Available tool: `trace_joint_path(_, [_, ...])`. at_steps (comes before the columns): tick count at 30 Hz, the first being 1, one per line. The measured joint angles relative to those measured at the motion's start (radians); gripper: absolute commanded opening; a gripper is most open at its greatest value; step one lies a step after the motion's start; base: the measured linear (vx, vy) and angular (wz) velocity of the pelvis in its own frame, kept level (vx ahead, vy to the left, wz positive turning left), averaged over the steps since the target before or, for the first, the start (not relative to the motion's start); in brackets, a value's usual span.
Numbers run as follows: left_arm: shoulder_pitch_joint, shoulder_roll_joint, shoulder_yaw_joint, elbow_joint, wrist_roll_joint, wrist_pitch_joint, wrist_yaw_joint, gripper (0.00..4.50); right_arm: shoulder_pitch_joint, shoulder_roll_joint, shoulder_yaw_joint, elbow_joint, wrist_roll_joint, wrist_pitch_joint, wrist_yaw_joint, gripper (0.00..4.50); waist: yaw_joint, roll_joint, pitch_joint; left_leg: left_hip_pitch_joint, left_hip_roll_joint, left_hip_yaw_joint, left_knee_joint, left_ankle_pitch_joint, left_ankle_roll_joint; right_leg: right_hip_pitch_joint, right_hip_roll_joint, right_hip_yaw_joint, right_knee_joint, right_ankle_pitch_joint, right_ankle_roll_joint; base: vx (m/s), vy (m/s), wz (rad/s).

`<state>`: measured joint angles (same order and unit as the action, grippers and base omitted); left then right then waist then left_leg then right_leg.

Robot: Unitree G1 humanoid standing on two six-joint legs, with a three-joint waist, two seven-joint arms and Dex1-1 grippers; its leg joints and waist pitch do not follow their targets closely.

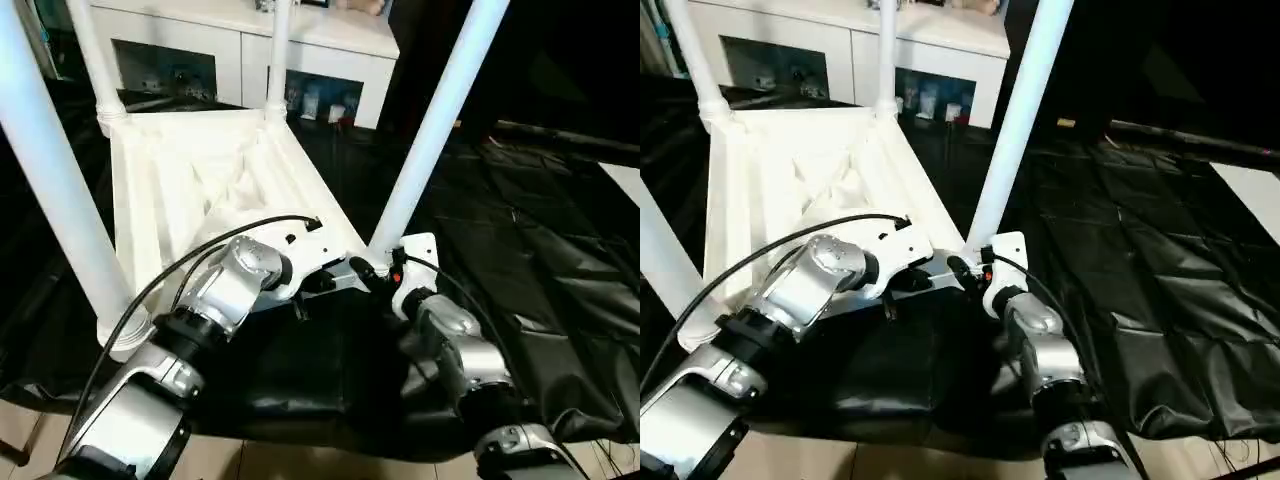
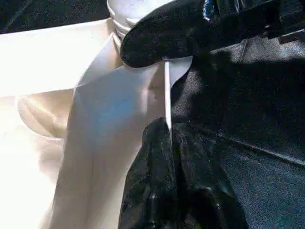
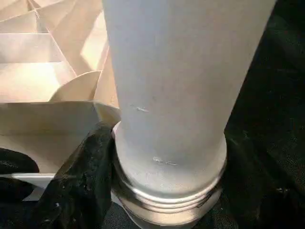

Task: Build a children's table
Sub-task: Rotate leg to tighten

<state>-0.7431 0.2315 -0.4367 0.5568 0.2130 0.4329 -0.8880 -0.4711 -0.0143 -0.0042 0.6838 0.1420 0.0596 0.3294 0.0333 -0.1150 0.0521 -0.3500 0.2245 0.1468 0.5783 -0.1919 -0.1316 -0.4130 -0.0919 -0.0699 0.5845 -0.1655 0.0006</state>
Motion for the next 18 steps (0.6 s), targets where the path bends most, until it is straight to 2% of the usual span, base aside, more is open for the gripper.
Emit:
trace_joint_path(1, [-0.001,0.001,-0.002,-0.002,0.001,0.000,-0.002,0.00,0.000,0.000,-0.002,0.000,0.000,0.000,0.006,3.31,0.000,0.000,0.000,0.000,0.000,0.000,-0.001,0.000,0.000,0.000,0.000,0.000,-0.002,0.000,0.000,0.000,0.000,0.00])
trace_joint_path(5, [0.008,0.032,-0.004,-0.036,-0.005,-0.002,-0.050,0.00,0.020,-0.013,-0.011,-0.036,0.035,0.017,0.108,3.65,-0.003,0.000,0.000,0.000,0.000,0.000,-0.002,0.000,0.000,-0.001,0.001,0.000,-0.006,0.002,-0.002,0.000,0.000,0.00])
trace_joint_path(7, [0.025,0.052,-0.004,-0.070,-0.019,-0.020,-0.085,0.00,0.041,-0.051,0.016,-0.073,0.037,0.024,0.173,3.93,-0.002,0.001,0.000,0.000,0.000,0.001,-0.002,0.000,0.000,-0.001,0.001,0.002,-0.006,0.012,-0.005,0.027,-0.004,0.01])
trace_joint_path(10, [0.046,0.092,-0.004,-0.108,-0.046,-0.067,-0.154,0.00,0.062,-0.121,0.064,-0.136,0.040,0.045,0.293,3.93,0.005,0.005,0.002,0.000,0.001,0.002,-0.006,0.000,0.000,-0.003,0.001,0.001,-0.005,0.018,-0.004,0.065,-0.012,0.02])
trace_joint_path(13, [0.065,0.128,-0.003,-0.149,-0.070,-0.082,-0.216,0.00,0.083,-0.195,0.102,-0.202,0.044,0.069,0.411,3.93,0.020,0.011,0.002,0.001,0.002,0.004,-0.012,0.000,0.000,-0.006,0.002,0.000,-0.001,0.012,-0.003,0.068,-0.013,0.00])
trace_joint_path(16, [0.108,0.214,-0.004,-0.228,-0.112,-0.114,-0.327,0.00,0.119,-0.279,0.148,-0.289,0.054,0.090,0.556,3.93,0.027,0.013,0.003,0.002,0.002,0.006,-0.011,0.003,0.005,-0.009,0.002,0.002,0.009,0.000,-0.006,0.019,-0.003,-0.01])
trace_joint_path(18, [0.121,0.249,-0.004,-0.259,-0.131,-0.114,-0.379,0.00,0.122,-0.297,0.171,-0.305,0.054,0.092,0.610,3.93,0.032,0.014,0.004,0.001,0.002,0.006,-0.012,0.003,0.005,-0.009,0.001,0.001,0.009,-0.002,-0.006,0.000,0.000,0.00])
